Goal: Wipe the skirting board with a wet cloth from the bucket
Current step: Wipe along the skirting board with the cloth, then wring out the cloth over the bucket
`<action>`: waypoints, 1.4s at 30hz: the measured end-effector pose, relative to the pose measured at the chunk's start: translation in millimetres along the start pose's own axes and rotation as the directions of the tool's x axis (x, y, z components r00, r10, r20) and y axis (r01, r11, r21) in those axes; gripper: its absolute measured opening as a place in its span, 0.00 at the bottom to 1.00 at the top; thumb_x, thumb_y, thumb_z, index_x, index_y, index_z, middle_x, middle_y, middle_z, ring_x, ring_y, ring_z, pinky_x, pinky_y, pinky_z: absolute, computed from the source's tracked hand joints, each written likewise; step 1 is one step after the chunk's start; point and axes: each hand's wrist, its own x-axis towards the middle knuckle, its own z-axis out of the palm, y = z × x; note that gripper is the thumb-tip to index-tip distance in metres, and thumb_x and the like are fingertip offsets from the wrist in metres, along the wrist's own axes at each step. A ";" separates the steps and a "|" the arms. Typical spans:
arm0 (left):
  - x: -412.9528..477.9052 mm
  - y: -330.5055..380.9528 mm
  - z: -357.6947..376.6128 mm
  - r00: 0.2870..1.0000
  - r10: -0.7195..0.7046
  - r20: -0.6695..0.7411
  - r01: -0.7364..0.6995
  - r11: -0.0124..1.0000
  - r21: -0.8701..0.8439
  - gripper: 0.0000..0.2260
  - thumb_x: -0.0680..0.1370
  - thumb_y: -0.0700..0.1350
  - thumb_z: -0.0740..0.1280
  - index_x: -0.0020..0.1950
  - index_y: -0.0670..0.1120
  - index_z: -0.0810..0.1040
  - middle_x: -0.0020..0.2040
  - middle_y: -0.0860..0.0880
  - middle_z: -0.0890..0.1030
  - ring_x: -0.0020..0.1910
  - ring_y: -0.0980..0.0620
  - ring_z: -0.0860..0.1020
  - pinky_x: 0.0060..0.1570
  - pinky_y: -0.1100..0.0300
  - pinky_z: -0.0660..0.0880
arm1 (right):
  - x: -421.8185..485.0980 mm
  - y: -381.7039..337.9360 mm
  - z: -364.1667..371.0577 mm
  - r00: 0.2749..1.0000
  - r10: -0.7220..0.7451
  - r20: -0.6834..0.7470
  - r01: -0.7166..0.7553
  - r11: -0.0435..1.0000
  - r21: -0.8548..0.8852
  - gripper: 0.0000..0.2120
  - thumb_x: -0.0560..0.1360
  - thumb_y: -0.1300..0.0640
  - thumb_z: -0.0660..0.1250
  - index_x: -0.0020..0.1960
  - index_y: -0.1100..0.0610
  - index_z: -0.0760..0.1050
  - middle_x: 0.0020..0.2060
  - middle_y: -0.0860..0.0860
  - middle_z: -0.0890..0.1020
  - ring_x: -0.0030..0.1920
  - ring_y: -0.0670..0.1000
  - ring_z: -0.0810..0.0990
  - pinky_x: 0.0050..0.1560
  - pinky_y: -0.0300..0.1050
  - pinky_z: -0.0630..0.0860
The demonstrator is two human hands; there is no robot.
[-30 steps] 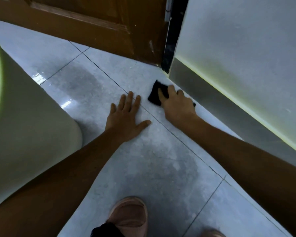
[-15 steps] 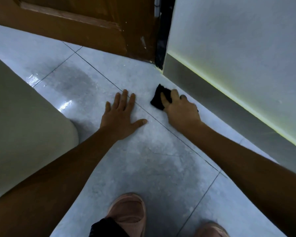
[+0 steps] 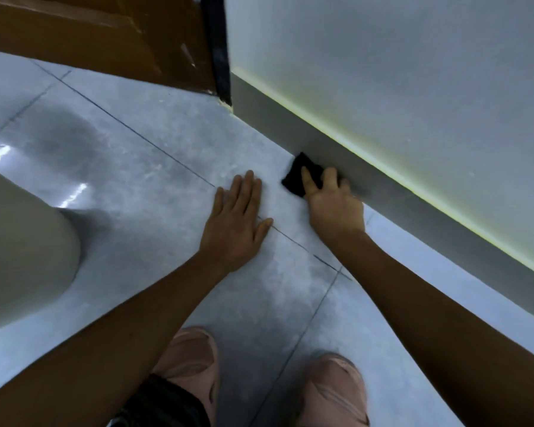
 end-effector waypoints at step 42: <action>-203.5 85.6 -428.0 0.972 -0.123 -0.202 -0.198 0.044 -0.979 0.08 0.77 0.48 0.66 0.55 0.48 0.77 0.52 0.47 0.81 0.56 0.48 0.78 0.51 0.55 0.77 | -281.9 -62.8 -365.5 0.984 -0.179 0.023 0.004 0.149 0.989 0.35 0.73 0.28 0.51 0.68 0.52 0.67 0.55 0.56 0.79 0.54 0.59 0.78 0.49 0.55 0.77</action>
